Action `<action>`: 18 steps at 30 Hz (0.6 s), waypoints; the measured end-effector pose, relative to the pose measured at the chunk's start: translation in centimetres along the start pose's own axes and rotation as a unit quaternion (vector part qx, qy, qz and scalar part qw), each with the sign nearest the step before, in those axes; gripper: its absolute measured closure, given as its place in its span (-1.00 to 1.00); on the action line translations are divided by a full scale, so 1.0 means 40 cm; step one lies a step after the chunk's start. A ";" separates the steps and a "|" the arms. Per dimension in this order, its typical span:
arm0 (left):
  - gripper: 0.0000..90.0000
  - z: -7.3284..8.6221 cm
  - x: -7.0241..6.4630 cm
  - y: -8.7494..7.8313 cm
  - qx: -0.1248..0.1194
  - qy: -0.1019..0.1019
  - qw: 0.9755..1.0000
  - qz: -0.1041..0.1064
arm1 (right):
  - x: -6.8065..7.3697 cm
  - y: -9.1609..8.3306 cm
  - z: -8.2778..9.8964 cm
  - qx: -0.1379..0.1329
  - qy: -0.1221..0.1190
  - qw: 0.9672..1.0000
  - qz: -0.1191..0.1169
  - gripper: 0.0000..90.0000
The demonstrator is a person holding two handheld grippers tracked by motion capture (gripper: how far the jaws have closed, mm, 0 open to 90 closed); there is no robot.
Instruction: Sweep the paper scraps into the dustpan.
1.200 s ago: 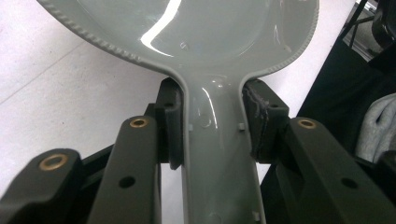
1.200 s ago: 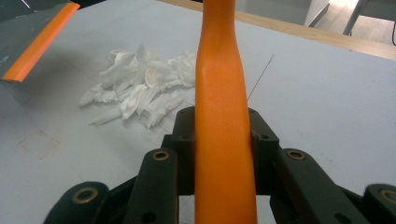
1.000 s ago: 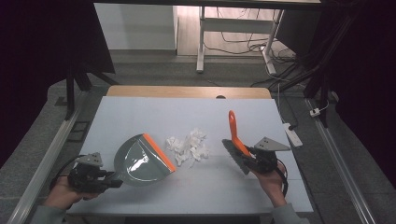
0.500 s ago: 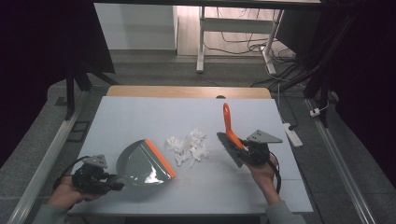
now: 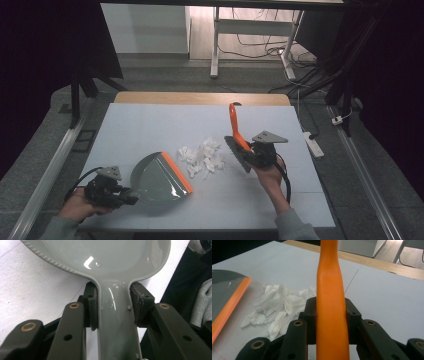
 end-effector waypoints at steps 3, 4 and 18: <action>0.38 -0.003 0.002 0.004 -0.001 0.000 1.000 -0.001 | 0.003 0.015 -0.009 0.001 0.001 1.000 -0.003 0.56; 0.38 -0.006 0.003 0.007 -0.001 -0.003 1.000 0.000 | 0.007 0.021 -0.009 0.005 -0.002 1.000 -0.001 0.56; 0.38 -0.008 0.009 0.010 -0.003 -0.006 1.000 0.003 | 0.027 0.097 -0.042 0.038 -0.029 0.999 0.007 0.56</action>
Point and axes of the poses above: each handheld gripper's, and its own axes: y roughly forward along the jaws, z roughly out of its underside, x roughly to its left, the point moved 4 cm from there along y, roughly forward along the jaws, and after that the axes turned 12 degrees about x, right-handed, at the moved point
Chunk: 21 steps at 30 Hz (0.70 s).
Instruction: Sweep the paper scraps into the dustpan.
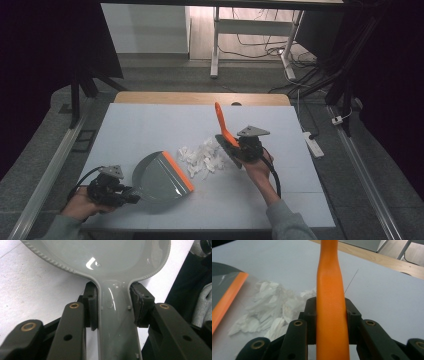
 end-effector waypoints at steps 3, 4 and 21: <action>0.38 -0.002 0.004 0.007 0.006 0.001 1.000 0.003 | 0.001 0.026 -0.012 0.013 0.000 1.000 0.015 0.56; 0.38 -0.003 0.005 0.009 0.008 0.002 1.000 0.004 | 0.001 0.036 -0.015 0.021 -0.002 1.000 0.019 0.56; 0.38 -0.014 0.007 0.026 0.017 0.015 1.000 0.018 | -0.037 0.097 -0.058 0.059 0.013 0.997 0.047 0.56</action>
Point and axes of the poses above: each handheld gripper's, and its own axes: y roughly forward along the jaws, z roughly out of its underside, x roughly to its left, the point moved 4 cm from there along y, roughly forward along the jaws, and after that the axes turned 12 degrees about x, right-handed, at the moved point
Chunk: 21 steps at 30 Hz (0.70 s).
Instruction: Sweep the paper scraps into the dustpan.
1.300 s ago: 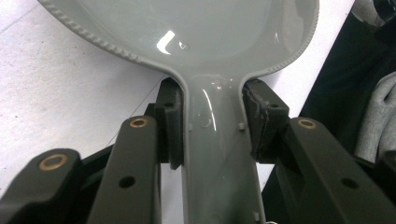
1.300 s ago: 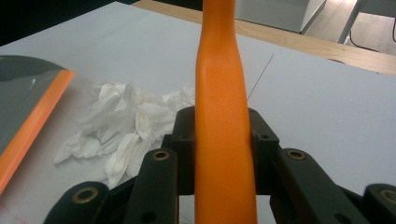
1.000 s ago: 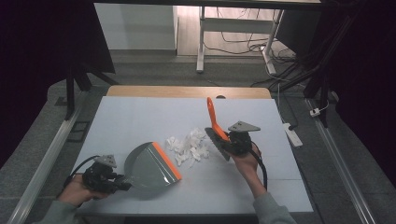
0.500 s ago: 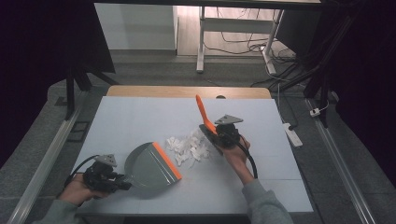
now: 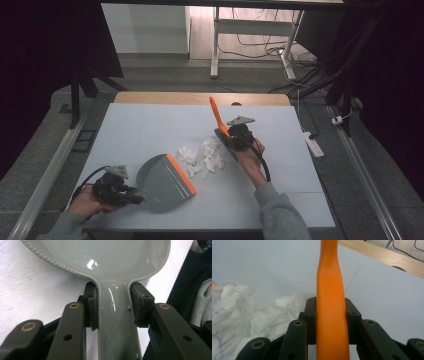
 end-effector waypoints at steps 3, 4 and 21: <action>0.38 -0.001 0.003 0.003 0.000 -0.001 1.000 0.004 | -0.004 0.008 -0.007 0.004 0.002 1.000 0.001 0.56; 0.38 -0.001 0.004 0.003 0.000 -0.001 1.000 0.005 | -0.004 0.010 -0.009 0.006 0.003 1.000 0.002 0.56; 0.38 -0.028 0.010 0.022 -0.008 -0.008 1.000 0.007 | 0.053 0.042 -0.035 0.025 -0.022 0.999 -0.019 0.56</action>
Point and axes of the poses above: each handheld gripper's, and its own axes: y roughly forward along the jaws, z roughly out of its underside, x roughly to its left, the point moved 4 cm from there along y, roughly forward along the jaws, and after that the axes turned 12 degrees about x, right-handed, at the moved point
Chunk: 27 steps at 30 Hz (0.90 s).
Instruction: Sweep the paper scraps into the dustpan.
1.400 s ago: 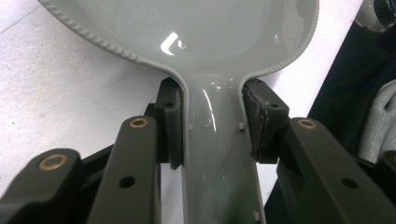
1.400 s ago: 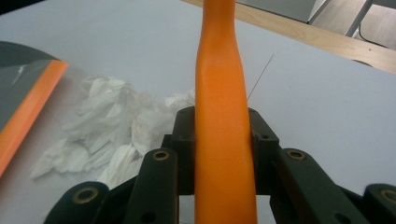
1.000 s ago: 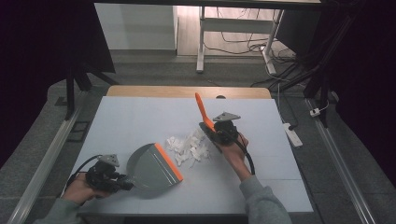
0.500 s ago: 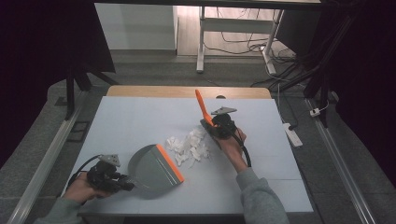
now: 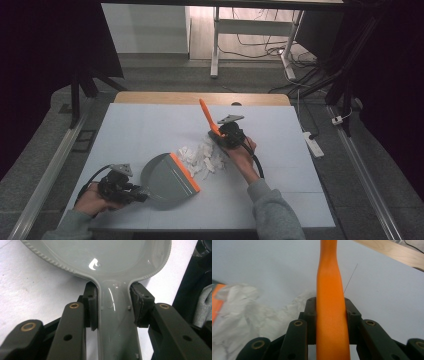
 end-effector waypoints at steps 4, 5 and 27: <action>0.38 0.000 -0.001 0.001 0.000 0.000 1.000 0.000 | 0.040 0.004 -0.010 0.001 -0.017 1.000 -0.018 0.56; 0.38 -0.001 -0.001 0.001 -0.001 0.000 1.000 0.000 | 0.048 0.005 -0.010 0.002 -0.025 1.000 -0.019 0.56; 0.38 -0.012 -0.001 0.010 -0.004 -0.006 1.000 0.004 | 0.141 0.008 -0.017 -0.001 -0.060 0.996 -0.061 0.56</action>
Point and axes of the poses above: each handheld gripper's, and its own axes: y roughly forward along the jaws, z roughly out of its underside, x roughly to its left, the point moved 4 cm from there along y, roughly forward along the jaws, and after that the axes turned 12 degrees about x, right-handed, at the moved point
